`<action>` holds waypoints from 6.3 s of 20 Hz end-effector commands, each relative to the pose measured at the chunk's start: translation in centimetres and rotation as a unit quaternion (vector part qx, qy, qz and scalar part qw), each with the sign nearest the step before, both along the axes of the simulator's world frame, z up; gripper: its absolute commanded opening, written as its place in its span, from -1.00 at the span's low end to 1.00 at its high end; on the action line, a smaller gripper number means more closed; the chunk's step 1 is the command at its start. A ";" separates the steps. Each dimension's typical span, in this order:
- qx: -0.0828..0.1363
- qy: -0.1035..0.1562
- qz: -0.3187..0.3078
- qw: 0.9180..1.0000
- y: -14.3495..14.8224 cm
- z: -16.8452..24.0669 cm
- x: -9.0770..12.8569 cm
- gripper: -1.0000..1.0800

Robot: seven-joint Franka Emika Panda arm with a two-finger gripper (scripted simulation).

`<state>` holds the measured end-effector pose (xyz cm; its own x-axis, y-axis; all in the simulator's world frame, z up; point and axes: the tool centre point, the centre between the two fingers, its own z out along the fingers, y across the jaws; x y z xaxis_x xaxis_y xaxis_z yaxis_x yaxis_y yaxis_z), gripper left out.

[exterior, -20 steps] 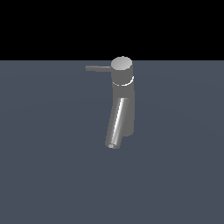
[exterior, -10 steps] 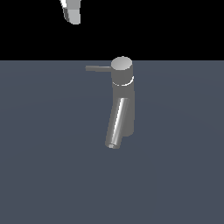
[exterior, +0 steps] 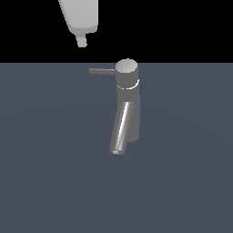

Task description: Turn on the faucet by rotating a designated handle.

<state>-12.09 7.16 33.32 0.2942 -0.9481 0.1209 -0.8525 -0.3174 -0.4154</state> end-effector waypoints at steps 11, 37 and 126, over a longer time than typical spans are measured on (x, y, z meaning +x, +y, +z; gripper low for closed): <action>0.033 -0.040 -0.128 0.990 -0.5 -2.2 4.9 -1.00; 0.059 -0.078 -0.258 0.961 -2.5 -4.1 9.7 -1.00; 0.059 -0.080 -0.258 0.961 -9.9 -11.3 -3.2 -1.00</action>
<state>-14.71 -1.14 22.43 -0.1977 -0.9802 0.0130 -0.8068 0.1552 -0.5701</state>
